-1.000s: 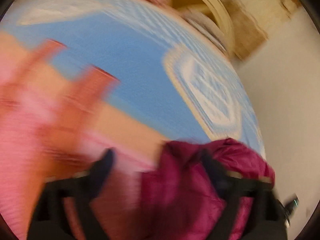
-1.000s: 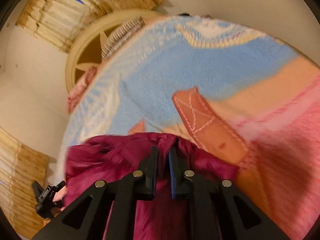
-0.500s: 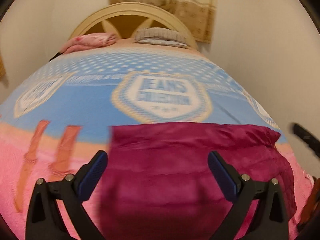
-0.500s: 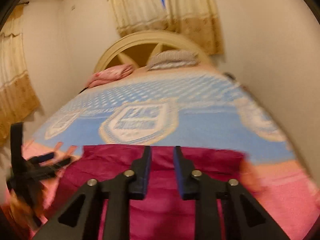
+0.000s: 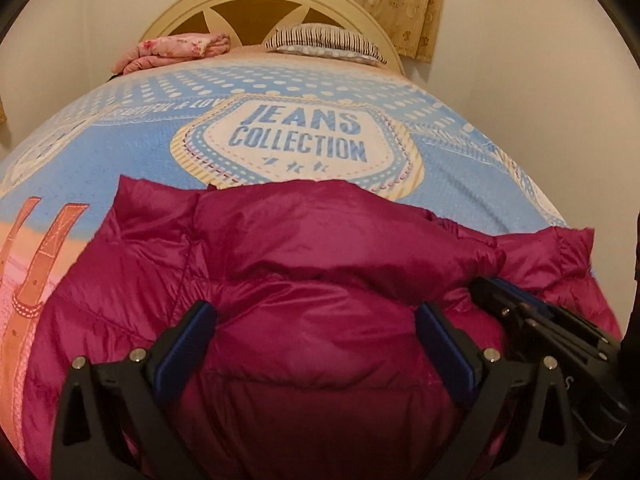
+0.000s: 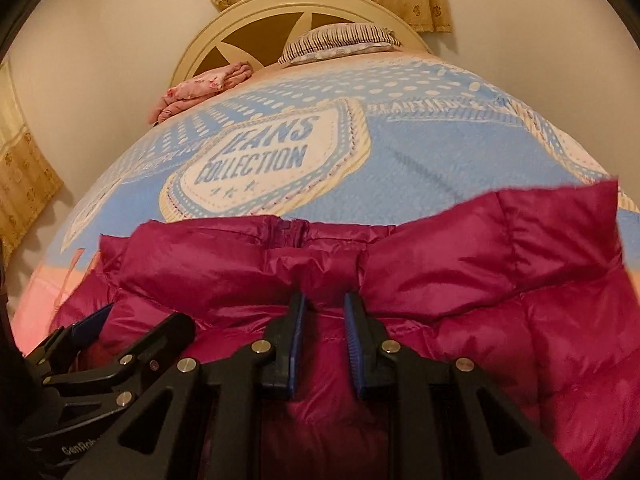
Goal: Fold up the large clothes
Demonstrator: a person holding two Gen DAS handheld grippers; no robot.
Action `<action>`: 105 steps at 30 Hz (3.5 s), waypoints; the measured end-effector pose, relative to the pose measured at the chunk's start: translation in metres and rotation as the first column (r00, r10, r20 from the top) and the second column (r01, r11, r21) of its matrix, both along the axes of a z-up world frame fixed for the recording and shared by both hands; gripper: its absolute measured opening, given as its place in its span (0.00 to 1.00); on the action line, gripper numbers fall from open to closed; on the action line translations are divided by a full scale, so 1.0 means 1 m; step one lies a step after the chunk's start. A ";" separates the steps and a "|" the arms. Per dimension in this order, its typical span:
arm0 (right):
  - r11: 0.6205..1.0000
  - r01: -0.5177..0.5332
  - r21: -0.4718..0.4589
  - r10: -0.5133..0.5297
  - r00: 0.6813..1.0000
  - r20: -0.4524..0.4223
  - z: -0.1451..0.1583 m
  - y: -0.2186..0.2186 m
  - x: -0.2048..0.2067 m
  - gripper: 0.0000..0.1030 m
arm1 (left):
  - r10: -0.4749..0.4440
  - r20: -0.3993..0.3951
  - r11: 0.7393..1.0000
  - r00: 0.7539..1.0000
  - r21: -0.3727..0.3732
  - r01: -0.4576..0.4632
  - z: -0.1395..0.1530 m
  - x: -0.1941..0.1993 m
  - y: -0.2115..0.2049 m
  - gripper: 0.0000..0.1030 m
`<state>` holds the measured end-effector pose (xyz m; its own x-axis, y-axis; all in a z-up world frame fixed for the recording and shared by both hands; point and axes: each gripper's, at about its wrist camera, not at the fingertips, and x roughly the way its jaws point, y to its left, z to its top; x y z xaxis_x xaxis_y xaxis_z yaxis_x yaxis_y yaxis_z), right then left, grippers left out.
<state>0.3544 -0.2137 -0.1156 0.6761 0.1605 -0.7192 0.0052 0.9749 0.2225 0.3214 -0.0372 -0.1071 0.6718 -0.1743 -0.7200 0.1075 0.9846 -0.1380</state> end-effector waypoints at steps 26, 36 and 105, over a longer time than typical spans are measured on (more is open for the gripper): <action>0.993 0.077 -0.084 -0.076 0.997 0.013 0.016 -0.021 -0.080 0.19 | 0.001 -0.051 0.998 0.999 0.057 0.001 -0.017 0.010 -0.013 1.00; 0.994 0.069 -0.082 -0.066 0.997 0.042 -0.007 -0.025 -0.079 0.20 | 0.004 -0.057 0.998 0.998 0.070 0.000 -0.016 0.009 -0.012 1.00; 0.918 -0.029 0.396 0.087 0.988 -0.128 -0.018 0.112 -0.109 0.19 | -0.064 0.197 0.919 0.978 -0.372 0.135 0.087 -0.154 0.105 0.23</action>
<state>0.2451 -0.1020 -0.1332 0.5544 0.4843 -0.6768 0.0101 0.8093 0.5874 0.1671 0.0679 -0.0203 0.7469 -0.4837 -0.4562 0.2593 0.8437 -0.4700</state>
